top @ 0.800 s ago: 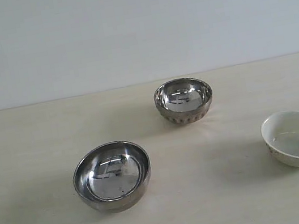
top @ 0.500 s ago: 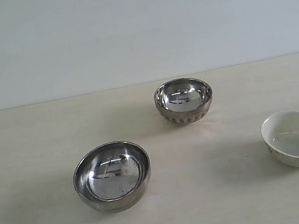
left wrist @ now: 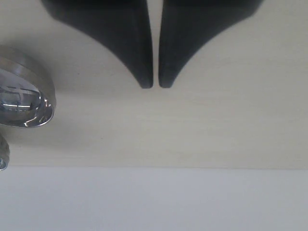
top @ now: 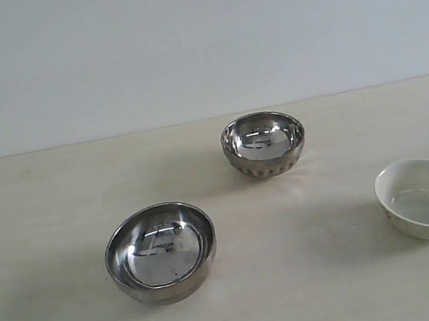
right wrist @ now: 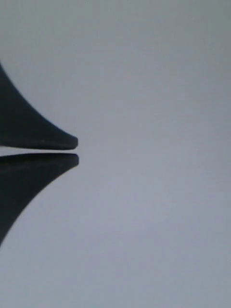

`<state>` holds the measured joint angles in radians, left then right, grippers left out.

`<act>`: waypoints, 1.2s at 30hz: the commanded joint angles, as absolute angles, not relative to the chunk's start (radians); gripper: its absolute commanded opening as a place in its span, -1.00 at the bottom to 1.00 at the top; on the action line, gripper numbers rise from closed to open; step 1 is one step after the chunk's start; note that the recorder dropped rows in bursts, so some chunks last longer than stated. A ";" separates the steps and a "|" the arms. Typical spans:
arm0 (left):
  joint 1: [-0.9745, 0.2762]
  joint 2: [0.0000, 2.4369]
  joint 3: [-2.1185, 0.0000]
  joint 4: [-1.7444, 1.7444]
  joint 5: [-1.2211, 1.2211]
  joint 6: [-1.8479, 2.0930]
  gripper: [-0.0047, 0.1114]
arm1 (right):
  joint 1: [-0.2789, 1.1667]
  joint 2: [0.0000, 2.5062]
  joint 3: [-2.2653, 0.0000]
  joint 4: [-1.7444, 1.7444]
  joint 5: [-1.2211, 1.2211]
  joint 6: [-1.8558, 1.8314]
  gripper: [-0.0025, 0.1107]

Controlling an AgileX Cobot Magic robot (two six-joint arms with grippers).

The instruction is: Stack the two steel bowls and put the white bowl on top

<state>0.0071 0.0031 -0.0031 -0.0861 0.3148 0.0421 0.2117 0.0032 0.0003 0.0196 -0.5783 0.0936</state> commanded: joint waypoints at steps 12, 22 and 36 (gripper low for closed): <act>0.002 0.000 0.000 -0.086 0.307 0.037 -0.85 | 0.209 0.000 -0.322 0.012 -0.159 0.141 -0.96; 0.002 0.000 0.000 -0.086 0.307 0.037 -0.85 | 0.209 0.188 -0.493 0.012 0.022 0.144 -0.28; 0.002 0.000 0.000 -0.086 0.307 0.037 -0.85 | 0.209 0.486 -0.610 0.016 0.149 0.139 0.50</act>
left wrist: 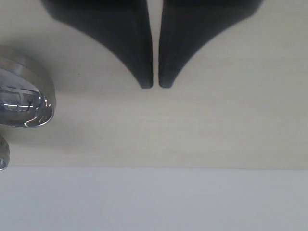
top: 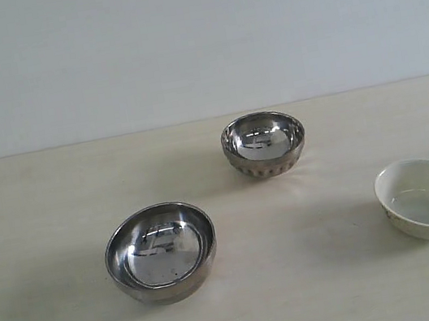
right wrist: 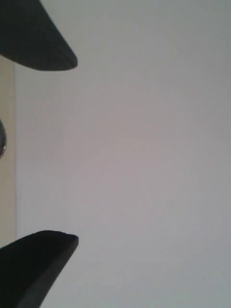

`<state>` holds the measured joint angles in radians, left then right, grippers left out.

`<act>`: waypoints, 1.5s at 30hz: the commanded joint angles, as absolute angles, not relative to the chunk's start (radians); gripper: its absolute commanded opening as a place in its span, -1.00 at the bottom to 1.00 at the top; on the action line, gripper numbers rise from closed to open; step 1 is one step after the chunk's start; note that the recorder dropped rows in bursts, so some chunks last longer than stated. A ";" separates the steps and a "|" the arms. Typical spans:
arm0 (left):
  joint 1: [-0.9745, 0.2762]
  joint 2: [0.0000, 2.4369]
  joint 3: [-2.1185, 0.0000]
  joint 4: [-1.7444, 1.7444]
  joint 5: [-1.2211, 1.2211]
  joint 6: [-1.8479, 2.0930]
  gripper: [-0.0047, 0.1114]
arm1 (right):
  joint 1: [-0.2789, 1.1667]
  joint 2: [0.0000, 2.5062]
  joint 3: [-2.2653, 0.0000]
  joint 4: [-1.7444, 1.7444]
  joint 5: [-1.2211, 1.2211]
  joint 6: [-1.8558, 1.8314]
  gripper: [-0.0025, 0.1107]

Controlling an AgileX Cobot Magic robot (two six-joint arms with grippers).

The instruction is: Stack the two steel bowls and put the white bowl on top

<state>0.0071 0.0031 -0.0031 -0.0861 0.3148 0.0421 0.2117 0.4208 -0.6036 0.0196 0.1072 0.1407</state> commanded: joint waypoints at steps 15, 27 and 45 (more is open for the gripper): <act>0.002 0.000 0.000 -0.086 0.307 0.037 -0.85 | 0.221 0.909 -0.615 0.246 0.207 0.120 0.50; 0.002 0.000 0.000 -0.086 0.307 0.037 -0.85 | 0.555 1.352 -0.819 0.274 0.207 0.129 0.50; 0.002 0.000 0.000 -0.086 0.307 0.037 -0.85 | 0.757 1.890 -1.157 0.282 0.144 0.177 0.50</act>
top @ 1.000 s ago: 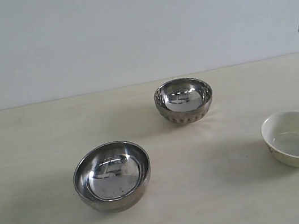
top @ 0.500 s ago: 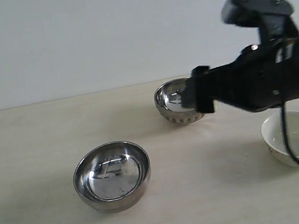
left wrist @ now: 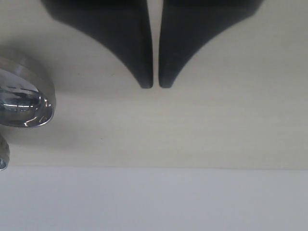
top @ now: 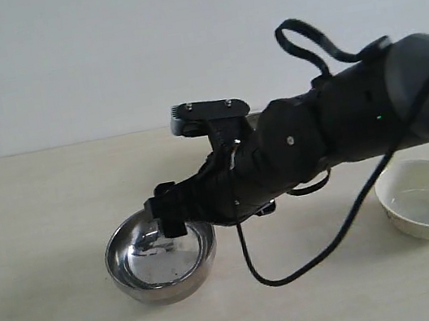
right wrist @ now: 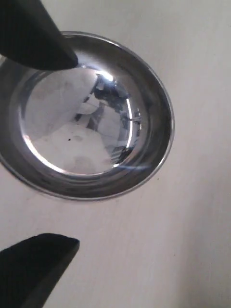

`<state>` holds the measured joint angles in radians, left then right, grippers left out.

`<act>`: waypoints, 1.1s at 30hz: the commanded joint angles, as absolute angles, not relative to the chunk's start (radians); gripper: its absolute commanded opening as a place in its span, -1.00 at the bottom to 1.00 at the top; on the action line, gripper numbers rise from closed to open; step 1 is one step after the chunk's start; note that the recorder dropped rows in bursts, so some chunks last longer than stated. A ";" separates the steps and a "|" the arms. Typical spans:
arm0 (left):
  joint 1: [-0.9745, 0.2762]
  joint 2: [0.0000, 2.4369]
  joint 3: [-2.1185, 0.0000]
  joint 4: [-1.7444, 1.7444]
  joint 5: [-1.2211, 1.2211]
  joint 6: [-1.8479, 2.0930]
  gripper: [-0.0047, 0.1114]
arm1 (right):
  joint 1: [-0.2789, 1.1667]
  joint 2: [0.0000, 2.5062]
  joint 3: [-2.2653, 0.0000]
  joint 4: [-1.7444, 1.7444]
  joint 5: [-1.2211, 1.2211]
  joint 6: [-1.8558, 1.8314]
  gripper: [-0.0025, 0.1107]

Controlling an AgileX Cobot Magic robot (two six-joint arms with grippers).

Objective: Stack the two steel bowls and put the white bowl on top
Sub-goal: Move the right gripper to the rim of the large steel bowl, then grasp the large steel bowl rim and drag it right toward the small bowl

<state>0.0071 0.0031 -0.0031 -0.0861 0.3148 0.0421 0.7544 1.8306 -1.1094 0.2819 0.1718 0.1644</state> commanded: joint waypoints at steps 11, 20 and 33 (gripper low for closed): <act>0.002 0.000 0.000 -0.086 0.307 0.037 -0.85 | 0.757 2.022 -1.191 0.282 0.073 0.187 0.50; 0.002 0.000 0.000 -0.086 0.307 0.037 -0.85 | 0.757 2.084 -1.191 0.282 0.056 0.192 0.49; 0.002 0.000 0.000 -0.086 0.307 0.037 -0.85 | 0.752 2.004 -1.191 0.280 0.091 0.172 -0.96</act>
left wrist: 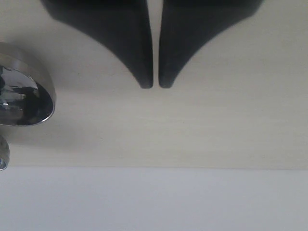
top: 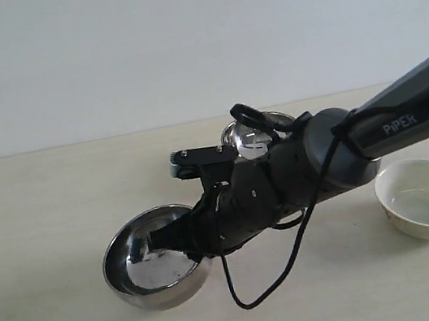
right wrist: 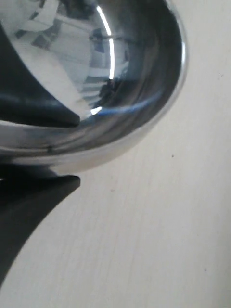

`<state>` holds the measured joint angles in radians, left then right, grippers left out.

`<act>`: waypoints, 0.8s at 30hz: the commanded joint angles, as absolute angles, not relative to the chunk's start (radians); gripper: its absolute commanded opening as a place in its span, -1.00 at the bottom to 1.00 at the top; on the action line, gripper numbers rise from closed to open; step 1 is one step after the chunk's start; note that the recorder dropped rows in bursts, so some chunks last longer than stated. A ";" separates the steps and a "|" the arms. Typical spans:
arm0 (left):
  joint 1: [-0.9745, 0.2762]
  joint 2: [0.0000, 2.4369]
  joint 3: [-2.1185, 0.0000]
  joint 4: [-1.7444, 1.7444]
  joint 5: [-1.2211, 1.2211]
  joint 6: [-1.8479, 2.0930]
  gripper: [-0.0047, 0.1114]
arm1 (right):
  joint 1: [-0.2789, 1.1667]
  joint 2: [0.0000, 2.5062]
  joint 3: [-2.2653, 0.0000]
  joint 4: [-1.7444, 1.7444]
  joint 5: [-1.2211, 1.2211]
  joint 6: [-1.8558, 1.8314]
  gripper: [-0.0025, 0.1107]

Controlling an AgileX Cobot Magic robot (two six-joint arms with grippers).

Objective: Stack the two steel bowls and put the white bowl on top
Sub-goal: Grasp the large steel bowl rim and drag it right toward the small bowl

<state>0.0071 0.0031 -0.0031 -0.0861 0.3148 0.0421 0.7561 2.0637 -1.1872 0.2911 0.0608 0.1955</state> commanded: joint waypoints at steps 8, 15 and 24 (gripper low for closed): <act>0.002 0.000 0.000 -0.086 0.307 0.037 -0.85 | 0.695 1.850 -1.188 0.271 0.239 0.113 -0.96; 0.002 0.000 0.000 -0.086 0.307 0.037 -0.85 | 0.582 1.783 -1.156 0.260 0.363 0.101 -0.96; 0.002 0.000 0.000 -0.086 0.307 0.037 -0.85 | 0.458 1.746 -0.946 0.253 0.177 0.111 -0.96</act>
